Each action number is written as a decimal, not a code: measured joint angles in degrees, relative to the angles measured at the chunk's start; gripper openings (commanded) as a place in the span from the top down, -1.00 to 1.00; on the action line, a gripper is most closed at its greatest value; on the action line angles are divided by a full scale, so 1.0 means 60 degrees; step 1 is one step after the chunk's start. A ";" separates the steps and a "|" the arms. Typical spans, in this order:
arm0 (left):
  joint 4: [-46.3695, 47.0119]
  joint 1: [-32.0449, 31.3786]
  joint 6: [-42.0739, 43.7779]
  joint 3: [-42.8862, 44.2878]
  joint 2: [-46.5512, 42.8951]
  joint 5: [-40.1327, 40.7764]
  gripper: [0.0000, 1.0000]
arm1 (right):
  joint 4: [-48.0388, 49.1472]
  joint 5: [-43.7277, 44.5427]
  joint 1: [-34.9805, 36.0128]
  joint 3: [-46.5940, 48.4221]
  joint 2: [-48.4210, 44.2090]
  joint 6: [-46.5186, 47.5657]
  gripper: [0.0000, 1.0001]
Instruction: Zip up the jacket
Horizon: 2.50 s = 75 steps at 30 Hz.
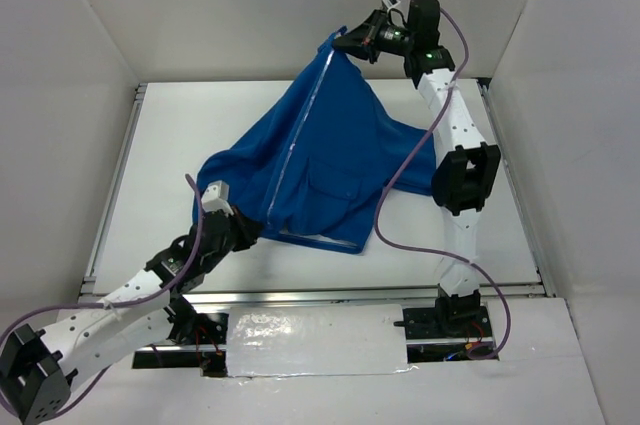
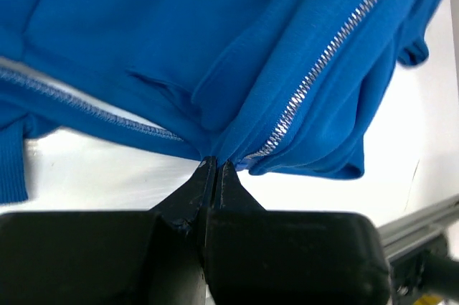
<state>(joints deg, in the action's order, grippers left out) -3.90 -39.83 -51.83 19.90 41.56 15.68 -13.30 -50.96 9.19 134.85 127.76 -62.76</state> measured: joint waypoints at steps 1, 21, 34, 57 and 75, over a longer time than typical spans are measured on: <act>-0.0106 -0.0040 -0.0197 0.0015 -0.0036 0.0157 1.00 | -0.0062 -0.0007 -0.0047 0.0029 -0.0004 0.0004 1.00; -0.1585 -0.0280 -0.1927 -0.0222 -0.1676 0.1220 1.00 | -0.1089 0.0514 -0.1217 -0.0812 -0.1614 -0.0641 1.00; -0.2503 -0.0291 -0.1781 -0.0248 -0.2364 0.1024 -0.21 | -0.0211 0.0517 -0.1290 -0.0812 -0.1319 -0.0455 0.27; -0.6921 -0.0295 0.0226 0.6903 0.0882 0.3115 -0.99 | -0.2550 0.5435 -0.1045 -0.6834 -0.9249 0.4590 -1.00; -0.6477 0.4681 0.2900 0.8233 0.0557 0.3723 -0.99 | -0.5646 0.9799 0.1960 -1.1373 -1.7165 0.6426 -1.00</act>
<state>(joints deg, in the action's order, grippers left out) -42.76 -11.75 -34.44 69.30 44.91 38.02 -47.18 7.84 20.95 66.61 24.77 -24.21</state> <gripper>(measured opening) 0.994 0.997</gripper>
